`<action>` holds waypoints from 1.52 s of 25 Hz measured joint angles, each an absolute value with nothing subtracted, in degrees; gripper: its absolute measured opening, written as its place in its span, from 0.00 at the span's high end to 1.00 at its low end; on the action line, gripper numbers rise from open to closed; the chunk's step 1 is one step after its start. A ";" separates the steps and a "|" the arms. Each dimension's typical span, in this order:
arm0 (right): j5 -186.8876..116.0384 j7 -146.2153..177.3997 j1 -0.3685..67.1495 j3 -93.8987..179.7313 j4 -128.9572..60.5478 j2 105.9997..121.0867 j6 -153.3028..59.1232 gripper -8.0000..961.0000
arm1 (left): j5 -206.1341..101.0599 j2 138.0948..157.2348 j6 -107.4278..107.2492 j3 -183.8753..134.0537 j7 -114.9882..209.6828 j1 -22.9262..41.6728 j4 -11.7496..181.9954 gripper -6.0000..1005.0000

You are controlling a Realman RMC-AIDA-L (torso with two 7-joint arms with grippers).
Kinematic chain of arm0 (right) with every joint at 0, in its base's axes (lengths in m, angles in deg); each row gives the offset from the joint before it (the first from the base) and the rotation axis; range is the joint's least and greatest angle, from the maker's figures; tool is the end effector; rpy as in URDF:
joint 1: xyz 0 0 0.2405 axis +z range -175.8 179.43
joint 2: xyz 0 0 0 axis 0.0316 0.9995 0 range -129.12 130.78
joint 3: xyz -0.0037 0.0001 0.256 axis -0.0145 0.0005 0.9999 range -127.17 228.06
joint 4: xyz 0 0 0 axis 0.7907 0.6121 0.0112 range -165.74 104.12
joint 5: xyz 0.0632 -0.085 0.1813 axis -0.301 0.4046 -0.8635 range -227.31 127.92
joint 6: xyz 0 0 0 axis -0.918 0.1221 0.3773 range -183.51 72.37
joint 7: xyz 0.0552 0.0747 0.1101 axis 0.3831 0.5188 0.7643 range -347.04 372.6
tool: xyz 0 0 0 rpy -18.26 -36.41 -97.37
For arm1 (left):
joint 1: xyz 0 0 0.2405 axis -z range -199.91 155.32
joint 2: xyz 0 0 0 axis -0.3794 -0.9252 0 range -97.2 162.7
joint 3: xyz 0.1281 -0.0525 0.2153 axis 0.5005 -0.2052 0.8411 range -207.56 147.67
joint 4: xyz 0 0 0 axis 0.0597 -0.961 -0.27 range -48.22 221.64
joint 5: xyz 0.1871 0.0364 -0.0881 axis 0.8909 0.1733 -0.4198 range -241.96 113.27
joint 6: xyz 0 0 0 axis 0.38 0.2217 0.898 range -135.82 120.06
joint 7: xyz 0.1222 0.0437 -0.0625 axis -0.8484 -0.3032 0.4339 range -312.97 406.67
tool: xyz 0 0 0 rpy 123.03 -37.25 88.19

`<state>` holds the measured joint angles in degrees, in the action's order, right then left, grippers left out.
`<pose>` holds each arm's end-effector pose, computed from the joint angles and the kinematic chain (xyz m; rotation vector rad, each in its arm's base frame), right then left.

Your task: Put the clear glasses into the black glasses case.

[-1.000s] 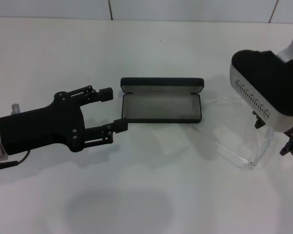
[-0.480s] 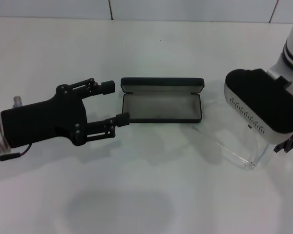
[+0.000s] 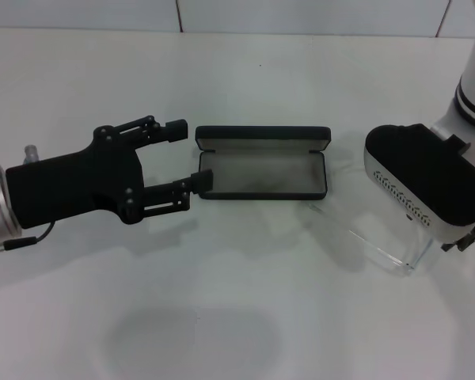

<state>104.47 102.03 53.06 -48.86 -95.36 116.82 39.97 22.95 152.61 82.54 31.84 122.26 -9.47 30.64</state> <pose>0.1490 0.3613 -0.0328 2.5594 0.8677 1.2100 -0.2396 0.2844 0.0204 -2.6372 -0.3219 -0.9335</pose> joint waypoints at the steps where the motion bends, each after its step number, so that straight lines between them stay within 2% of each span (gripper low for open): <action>1: 104.66 101.78 53.01 -49.01 -95.18 116.77 39.77 0.32 | 22.94 152.62 82.39 31.84 122.26 -9.47 30.64 0.28; 6: 104.96 101.10 52.83 -49.47 -94.59 116.75 39.23 0.35 | 22.60 152.63 82.28 31.84 122.26 -9.48 30.66 0.29; 11: 104.63 101.10 52.55 -49.17 -95.23 116.77 39.22 0.61 | 22.10 152.63 82.28 31.83 122.26 -9.82 30.72 0.30; 17: 104.66 101.44 50.60 -48.23 -97.97 116.67 39.92 0.82 | 21.61 152.63 82.28 31.76 122.26 -10.24 30.73 0.31; 20: 104.60 101.59 49.44 -46.70 -99.90 116.70 41.34 0.88 | 21.57 152.63 82.29 31.75 122.26 -10.26 30.73 0.31; 38: 91.47 104.71 36.40 -31.16 -122.30 116.72 50.54 0.88 | 17.29 152.54 82.83 31.79 122.54 -10.50 30.73 0.35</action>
<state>91.47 104.71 36.40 -31.16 -122.30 116.72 50.54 17.29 152.54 82.83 31.79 122.54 -10.50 30.73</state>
